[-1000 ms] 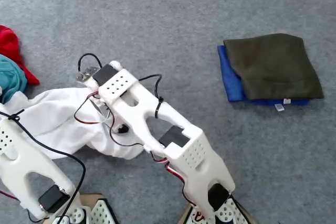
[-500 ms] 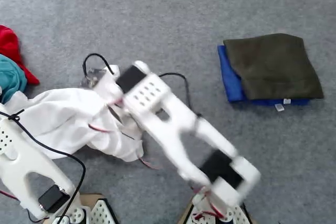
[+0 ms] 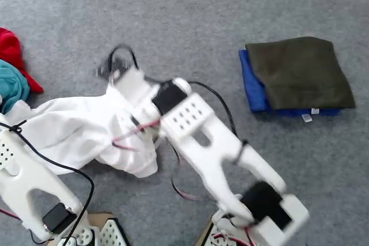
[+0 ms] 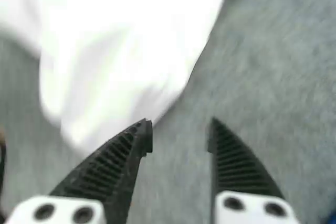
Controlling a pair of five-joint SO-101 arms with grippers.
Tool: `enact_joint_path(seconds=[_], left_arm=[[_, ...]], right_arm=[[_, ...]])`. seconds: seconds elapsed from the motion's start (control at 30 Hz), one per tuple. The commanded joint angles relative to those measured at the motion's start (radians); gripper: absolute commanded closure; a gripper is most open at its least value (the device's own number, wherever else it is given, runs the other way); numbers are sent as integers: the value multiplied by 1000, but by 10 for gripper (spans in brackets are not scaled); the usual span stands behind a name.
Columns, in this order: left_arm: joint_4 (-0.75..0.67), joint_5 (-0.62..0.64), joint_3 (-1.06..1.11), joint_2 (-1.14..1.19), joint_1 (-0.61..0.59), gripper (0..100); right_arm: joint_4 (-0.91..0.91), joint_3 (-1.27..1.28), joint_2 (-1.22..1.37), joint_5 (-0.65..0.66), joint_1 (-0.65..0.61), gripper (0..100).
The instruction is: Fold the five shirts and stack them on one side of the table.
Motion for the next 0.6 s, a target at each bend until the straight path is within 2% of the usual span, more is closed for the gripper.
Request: enact_joint_path(seconds=[0.0, 0.13, 0.37, 0.43, 0.53, 0.57], left_arm=[[-15, -8, -36, -12, -2, 970], [-17, -8, -36, -12, -2, 970], [-37, -8, -36, -12, -5, 970], [-37, -8, -36, -12, -5, 970], [-37, -8, -36, -12, -5, 970], [-37, -8, -36, -12, -5, 970]], right_arm=[[-193, -199, 220, -196, 51, 712], [-270, -430, 527, -292, 63, 709], [-92, -951, 1010, -315, 60, 720], [26, -1130, 1116, -315, 69, 798], [213, -1415, 1244, -321, 101, 995], [273, -1509, 1279, -328, 118, 959]])
